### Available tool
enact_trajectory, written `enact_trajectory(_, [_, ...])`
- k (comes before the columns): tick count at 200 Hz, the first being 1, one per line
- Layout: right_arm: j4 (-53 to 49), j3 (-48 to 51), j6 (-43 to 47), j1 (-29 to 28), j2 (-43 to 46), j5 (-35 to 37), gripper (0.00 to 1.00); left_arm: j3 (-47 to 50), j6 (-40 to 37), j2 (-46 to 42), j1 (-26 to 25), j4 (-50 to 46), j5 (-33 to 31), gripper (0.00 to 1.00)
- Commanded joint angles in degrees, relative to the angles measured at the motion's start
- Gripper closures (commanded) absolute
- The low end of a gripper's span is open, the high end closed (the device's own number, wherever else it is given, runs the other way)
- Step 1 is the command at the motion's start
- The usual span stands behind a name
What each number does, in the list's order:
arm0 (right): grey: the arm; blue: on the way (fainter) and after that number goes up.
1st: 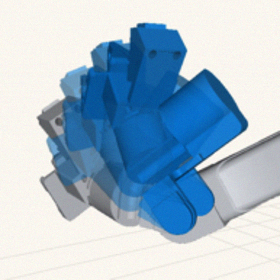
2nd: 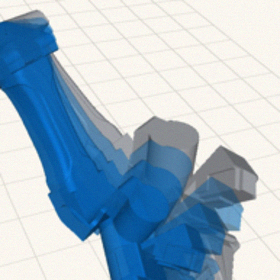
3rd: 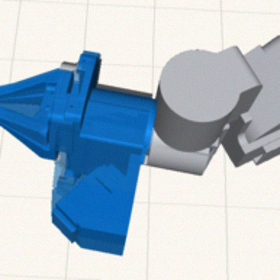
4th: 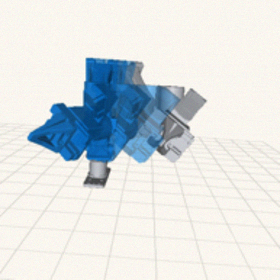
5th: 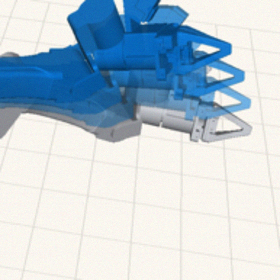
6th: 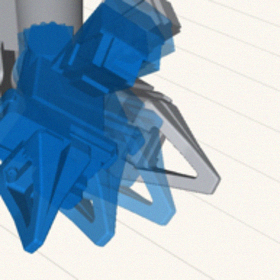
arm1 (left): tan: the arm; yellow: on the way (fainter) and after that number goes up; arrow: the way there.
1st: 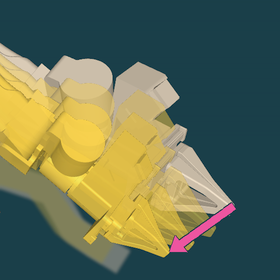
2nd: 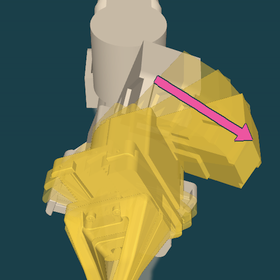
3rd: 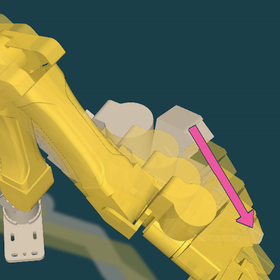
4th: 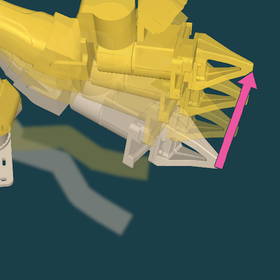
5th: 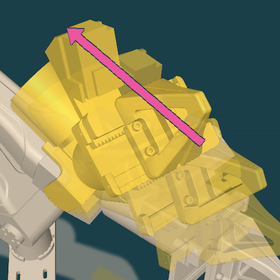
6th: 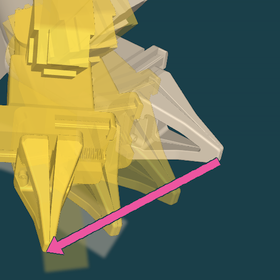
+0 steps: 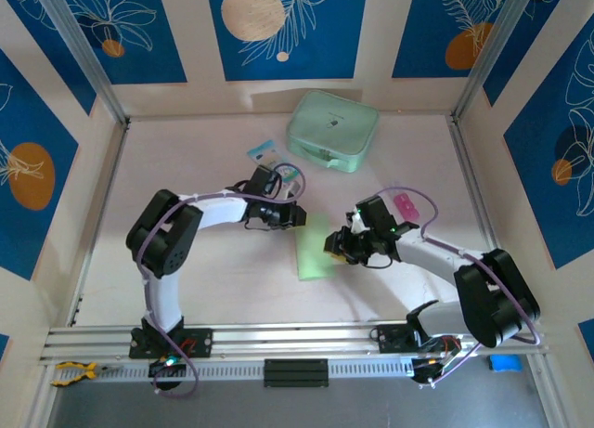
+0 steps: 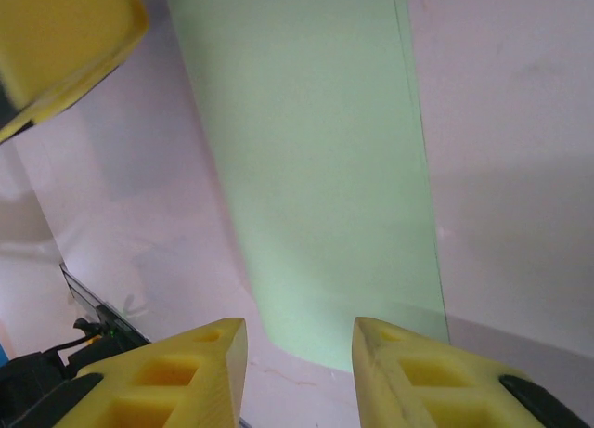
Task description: Fold a paper plane with a square sheet of paper (pick it up from the middle)
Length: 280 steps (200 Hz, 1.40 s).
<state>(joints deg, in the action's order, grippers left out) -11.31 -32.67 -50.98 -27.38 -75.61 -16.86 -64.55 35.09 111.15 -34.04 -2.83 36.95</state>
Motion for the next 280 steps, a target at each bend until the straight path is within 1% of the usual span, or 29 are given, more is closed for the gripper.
enact_trajectory(1, [-1.7, 0.5, -1.8, -1.3, 0.7, -0.2, 0.64, -1.6, 0.5, 2.1, -0.2, 1.3, 1.7, 0.81])
enact_trajectory(55, [-0.3, 2.6, -3.1, -1.7, -0.4, -0.2, 0.64, 3.0, -1.0, 3.9, -0.2, 2.7, -0.6, 0.81])
enact_trajectory(71, [-1.5, 2.6, -2.9, -1.8, -0.7, -0.2, 0.63, 4.5, -1.9, 3.8, -0.2, 2.9, -1.3, 0.81])
enact_trajectory(90, [-4.5, 2.5, -3.2, -1.5, -1.0, 1.8, 0.62, 5.5, -3.2, 3.5, -0.2, 2.3, -2.5, 0.81])
enact_trajectory(99, [-4.4, 3.0, -3.2, -1.5, -0.9, 1.7, 0.61, 5.9, -3.5, 3.4, -0.1, 2.4, -2.5, 0.81])
enact_trajectory(108, [-4.1, 3.3, -3.4, -1.4, -0.8, 1.5, 0.59, 6.0, -3.5, 3.4, -0.1, 2.5, -2.4, 0.81])
enact_trajectory(139, [-3.3, 3.6, -3.6, -1.4, -0.8, 0.5, 0.58, 5.8, -3.3, 3.5, 0.0, 3.0, -2.0, 0.81])
enact_trajectory(155, [-4.3, 3.5, -3.4, -1.3, -0.5, 1.6, 0.58, 5.7, -3.2, 3.5, 0.0, 3.1, -1.8, 0.81])
enact_trajectory(159, [-4.4, 3.6, -3.4, -1.1, -0.3, 1.8, 0.56, 5.8, -3.2, 3.5, 0.0, 3.1, -1.7, 0.81])
enact_trajectory(169, [-4.1, 4.0, -3.6, -0.6, 0.0, 1.6, 0.55, 5.9, -3.2, 3.4, -0.1, 3.4, -1.6, 0.81])
enact_trajectory(197, [-1.4, 4.7, -3.6, -0.1, 0.0, -1.3, 0.54, 6.0, -3.0, 3.6, 0.0, 3.7, -1.3, 0.81])
enact_trajectory(214, [3.7, 5.6, -4.1, 0.1, 0.0, -4.5, 0.55, 6.1, -2.8, 3.6, 0.0, 4.4, -0.7, 0.81])
enact_trajectory(236, [8.6, 5.8, -5.0, 0.3, -0.1, -6.4, 0.58, 6.0, -2.8, 3.8, 0.0, 4.7, -0.3, 0.8])
enact_trajectory(280, [15.4, 5.1, -5.1, 2.8, -3.7, -9.8, 0.58, 5.6, -2.7, 3.8, 0.0, 5.3, 0.8, 0.8])
